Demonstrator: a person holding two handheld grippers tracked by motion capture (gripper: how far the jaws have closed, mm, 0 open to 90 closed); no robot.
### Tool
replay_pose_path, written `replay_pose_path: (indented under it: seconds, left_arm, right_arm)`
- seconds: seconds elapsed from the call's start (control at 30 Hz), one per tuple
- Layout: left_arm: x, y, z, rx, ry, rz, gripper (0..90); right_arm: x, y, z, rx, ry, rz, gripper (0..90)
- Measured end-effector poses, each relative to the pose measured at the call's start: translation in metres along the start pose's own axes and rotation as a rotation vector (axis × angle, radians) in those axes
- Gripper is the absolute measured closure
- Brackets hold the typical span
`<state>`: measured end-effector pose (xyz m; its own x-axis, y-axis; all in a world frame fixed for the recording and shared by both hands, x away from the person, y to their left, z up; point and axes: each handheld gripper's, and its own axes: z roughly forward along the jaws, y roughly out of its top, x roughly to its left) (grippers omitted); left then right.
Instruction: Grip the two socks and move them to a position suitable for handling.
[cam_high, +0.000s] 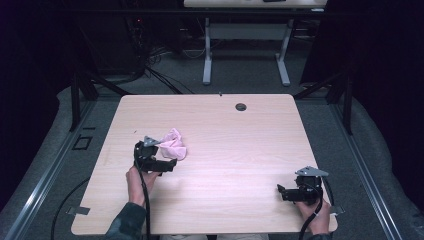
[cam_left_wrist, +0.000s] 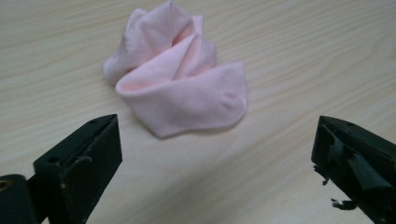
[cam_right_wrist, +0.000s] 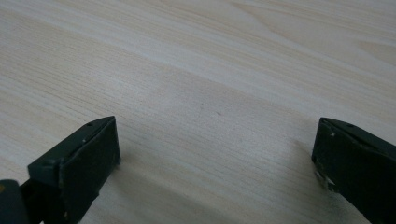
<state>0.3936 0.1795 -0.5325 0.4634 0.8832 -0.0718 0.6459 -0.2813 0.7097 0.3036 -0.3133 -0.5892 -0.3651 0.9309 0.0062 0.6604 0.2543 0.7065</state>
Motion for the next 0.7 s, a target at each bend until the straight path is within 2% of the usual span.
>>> replay_pose_path:
  seconds: [0.03, 0.1, 0.13, 0.2, 0.27, 0.37, 0.47, 0.5, 0.63, 0.7]
  left_arm:
    - [-0.001, 0.004, 0.003, 0.004, 0.013, 0.01, 4.0]
    - [0.0, 0.012, 0.011, 0.014, 0.011, 0.006, 7.3]
    - [0.001, 0.017, 0.02, 0.035, 0.022, 0.008, 13.5]
    - [0.001, 0.018, 0.025, 0.045, 0.022, -0.005, 15.5]
    - [0.003, 0.02, 0.034, 0.068, 0.027, -0.011, 22.1]
    - [0.005, 0.019, 0.045, 0.109, 0.039, -0.024, 26.4]
    - [0.005, 0.016, 0.05, 0.118, 0.049, -0.051, 43.9]
    - [0.005, 0.015, 0.05, 0.119, 0.04, -0.056, 43.9]
    - [0.005, 0.01, 0.053, 0.129, 0.024, -0.049, 59.5]
    - [0.005, 0.007, 0.053, 0.109, 0.024, -0.048, 67.0]
  right_arm:
    - [0.0, 0.0, 0.0, 0.0, 0.0, 0.0, 0.5]
    - [0.0, 0.0, 0.0, 0.0, -0.001, 0.001, 0.7]
    - [0.0, 0.0, 0.0, 0.0, -0.003, 0.002, 0.7]
    - [0.0, 0.0, 0.0, -0.001, -0.004, 0.002, 0.8]
    - [0.0, 0.0, 0.0, -0.002, -0.002, 0.002, 1.0]
    - [0.0, 0.0, 0.0, -0.001, -0.003, 0.002, 1.1]
    - [0.0, 0.0, 0.0, -0.005, -0.005, 0.006, 1.6]
    - [0.0, 0.0, 0.0, -0.005, -0.005, 0.006, 1.6]
    - [-0.001, 0.0, -0.001, -0.003, -0.006, 0.004, 2.0]
    - [-0.001, 0.0, -0.001, -0.004, -0.008, 0.006, 2.2]
